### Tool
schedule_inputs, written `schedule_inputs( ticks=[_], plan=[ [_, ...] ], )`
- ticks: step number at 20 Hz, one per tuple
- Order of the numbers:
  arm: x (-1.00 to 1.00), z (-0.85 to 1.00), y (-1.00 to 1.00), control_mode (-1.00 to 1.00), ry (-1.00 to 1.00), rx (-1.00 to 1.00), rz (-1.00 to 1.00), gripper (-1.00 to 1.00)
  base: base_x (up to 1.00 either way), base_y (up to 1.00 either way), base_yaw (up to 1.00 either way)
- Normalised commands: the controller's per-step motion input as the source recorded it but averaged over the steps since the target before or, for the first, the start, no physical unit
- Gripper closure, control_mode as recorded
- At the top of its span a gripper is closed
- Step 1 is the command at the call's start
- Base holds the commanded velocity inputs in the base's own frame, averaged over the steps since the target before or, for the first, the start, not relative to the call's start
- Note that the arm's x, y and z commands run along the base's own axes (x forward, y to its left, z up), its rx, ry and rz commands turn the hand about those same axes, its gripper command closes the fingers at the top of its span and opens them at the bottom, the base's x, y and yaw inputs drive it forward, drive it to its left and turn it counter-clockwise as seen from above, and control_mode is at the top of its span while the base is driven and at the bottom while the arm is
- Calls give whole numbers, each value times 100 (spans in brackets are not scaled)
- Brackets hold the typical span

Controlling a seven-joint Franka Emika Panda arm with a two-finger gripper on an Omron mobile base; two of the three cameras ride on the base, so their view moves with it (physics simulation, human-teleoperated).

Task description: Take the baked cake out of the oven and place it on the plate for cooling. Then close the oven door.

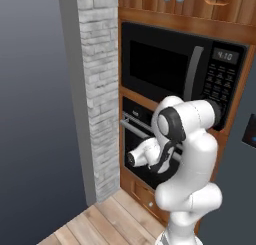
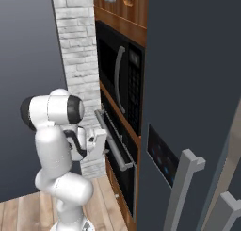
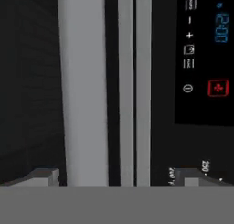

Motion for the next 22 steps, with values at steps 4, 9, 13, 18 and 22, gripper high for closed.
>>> schedule_inputs(
  ticks=[4, 9, 13, 18, 22],
  plan=[
    [45, -40, -17, -100, 1, -7, 0, -100, 0, 0, 0],
    [43, -43, -18, -100, 1, -4, 0, -100, 0, 0, 0],
    [24, -19, -30, -100, -2, -2, 0, -100, 0, 0, 0],
    [0, 1, -20, -100, -15, -2, 0, -100, 0, 0, 0],
    [0, 24, -33, -100, -21, 0, 0, -100, 0, 0, 0]
  ],
)
